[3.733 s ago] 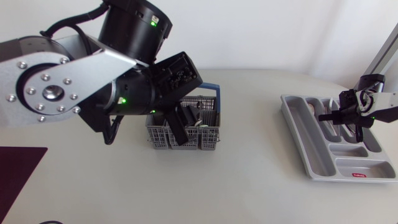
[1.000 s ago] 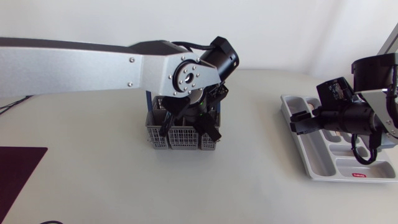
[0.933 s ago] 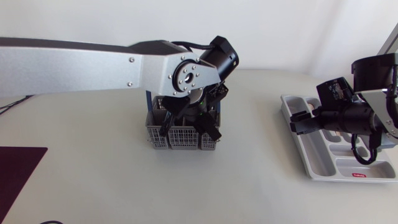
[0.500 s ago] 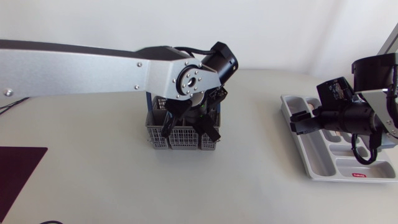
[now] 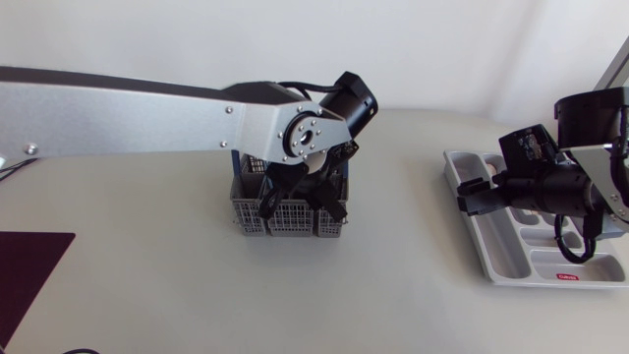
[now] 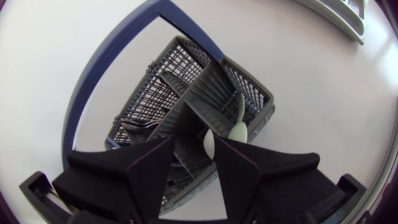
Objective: Sort the cutlery from the basket into the organizer compartments.
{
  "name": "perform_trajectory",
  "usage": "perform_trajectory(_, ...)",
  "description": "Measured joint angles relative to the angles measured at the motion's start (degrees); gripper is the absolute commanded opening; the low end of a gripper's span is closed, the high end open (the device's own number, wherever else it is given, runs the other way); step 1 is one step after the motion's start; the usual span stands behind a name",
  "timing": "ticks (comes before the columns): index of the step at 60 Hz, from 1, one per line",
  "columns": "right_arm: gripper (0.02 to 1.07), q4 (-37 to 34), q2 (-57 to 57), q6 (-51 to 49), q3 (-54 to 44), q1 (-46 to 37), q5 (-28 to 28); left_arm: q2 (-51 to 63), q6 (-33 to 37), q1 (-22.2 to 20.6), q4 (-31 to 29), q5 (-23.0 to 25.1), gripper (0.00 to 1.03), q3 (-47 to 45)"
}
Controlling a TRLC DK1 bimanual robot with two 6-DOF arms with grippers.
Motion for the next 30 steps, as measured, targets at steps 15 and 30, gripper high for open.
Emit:
perform_trajectory(15,0.88,0.00,-0.02,0.02,0.00,0.59,0.02,0.00,0.00,-0.52,0.02,-0.72,0.38,-1.36)
perform_trajectory(30,0.88,-0.02,-0.68,0.17,-0.22,0.59,0.22,0.02,0.00,-0.50,1.01,-0.94,0.12,-1.73)
